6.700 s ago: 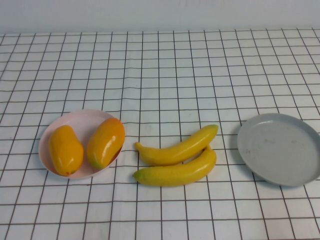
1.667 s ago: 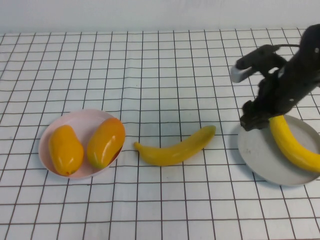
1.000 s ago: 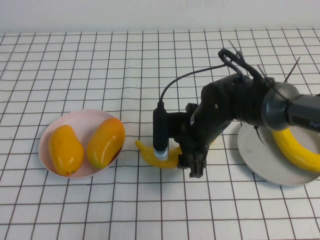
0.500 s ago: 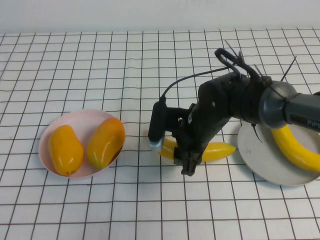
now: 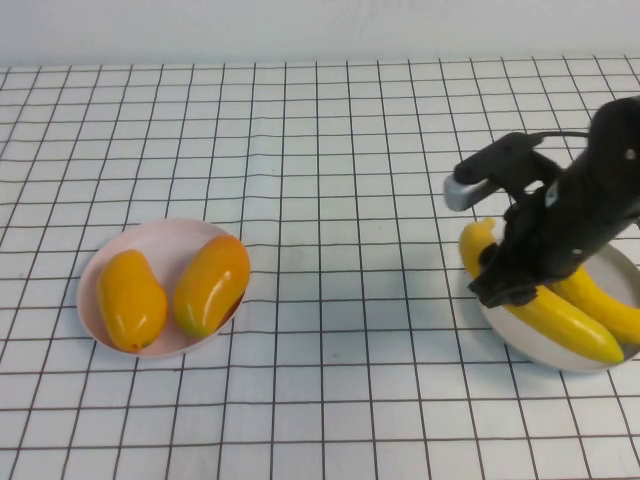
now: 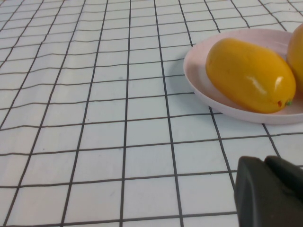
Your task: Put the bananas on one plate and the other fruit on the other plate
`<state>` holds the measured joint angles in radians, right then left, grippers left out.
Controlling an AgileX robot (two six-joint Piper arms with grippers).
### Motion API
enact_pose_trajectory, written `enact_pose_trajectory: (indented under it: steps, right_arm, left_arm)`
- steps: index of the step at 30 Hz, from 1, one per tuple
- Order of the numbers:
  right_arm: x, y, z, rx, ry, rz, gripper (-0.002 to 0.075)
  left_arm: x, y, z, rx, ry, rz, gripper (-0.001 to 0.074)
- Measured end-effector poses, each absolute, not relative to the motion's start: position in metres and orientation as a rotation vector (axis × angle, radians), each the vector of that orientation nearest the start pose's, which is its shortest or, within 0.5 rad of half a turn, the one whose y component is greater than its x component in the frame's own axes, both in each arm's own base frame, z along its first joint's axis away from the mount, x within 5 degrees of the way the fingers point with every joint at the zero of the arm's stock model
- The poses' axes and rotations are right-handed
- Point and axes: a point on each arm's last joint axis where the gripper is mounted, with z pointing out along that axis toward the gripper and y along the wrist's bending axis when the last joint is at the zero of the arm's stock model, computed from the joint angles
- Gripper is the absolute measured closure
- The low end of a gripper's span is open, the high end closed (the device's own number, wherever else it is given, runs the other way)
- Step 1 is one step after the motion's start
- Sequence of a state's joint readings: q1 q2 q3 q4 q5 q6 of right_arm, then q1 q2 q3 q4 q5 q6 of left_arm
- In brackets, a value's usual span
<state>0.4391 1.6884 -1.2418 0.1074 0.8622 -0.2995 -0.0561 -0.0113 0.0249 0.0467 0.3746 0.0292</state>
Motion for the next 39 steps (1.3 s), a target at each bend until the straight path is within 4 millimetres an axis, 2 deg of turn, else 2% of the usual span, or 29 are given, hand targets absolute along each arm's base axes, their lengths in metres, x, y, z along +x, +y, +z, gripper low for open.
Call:
enact_pose_trajectory:
  steps: [4,7,13,20,23,25,27,30,33,36,39]
  right_arm:
    - [0.306,0.121,0.248,-0.716,2.707,0.144,0.0398]
    - [0.307,0.112,0.246,-0.642,2.735,0.108,0.0398]
    - [0.31,0.108,0.246,-0.547,2.746,0.043,0.0398]
    - [0.321,0.111,0.218,-0.545,2.81,0.032,0.0398]
    - [0.325,0.113,0.205,-0.55,2.836,0.027,0.0347]
    - [0.326,0.113,0.201,-0.549,2.841,0.026,0.0309]
    - [0.327,0.113,0.203,-0.547,2.83,0.028,0.0302]
    - [0.324,0.113,0.221,-0.532,2.761,0.045,0.0365]
    - [0.315,0.111,0.255,-0.494,2.644,0.091,0.0489]
    - [0.296,0.107,0.299,-0.45,2.484,0.167,0.0647]
    - [0.27,0.101,0.331,-0.446,2.323,0.228,0.0713]
  left_arm:
    - [0.053,-0.001,0.172,0.109,1.868,0.027,0.0738]
    - [0.053,-0.001,0.172,0.109,1.868,0.027,0.0738]
    - [0.053,-0.001,0.172,0.109,1.868,0.027,0.0738]
    - [0.053,-0.001,0.172,0.109,1.868,0.027,0.0738]
    - [0.053,-0.001,0.172,0.109,1.868,0.027,0.0738]
    - [0.053,-0.001,0.172,0.109,1.868,0.027,0.0738]
    - [0.053,-0.001,0.172,0.109,1.868,0.027,0.0738]
    - [0.053,-0.001,0.172,0.109,1.868,0.027,0.0738]
    - [0.053,-0.001,0.172,0.109,1.868,0.027,0.0738]
    - [0.053,-0.001,0.172,0.109,1.868,0.027,0.0738]
    - [0.053,-0.001,0.172,0.109,1.868,0.027,0.0738]
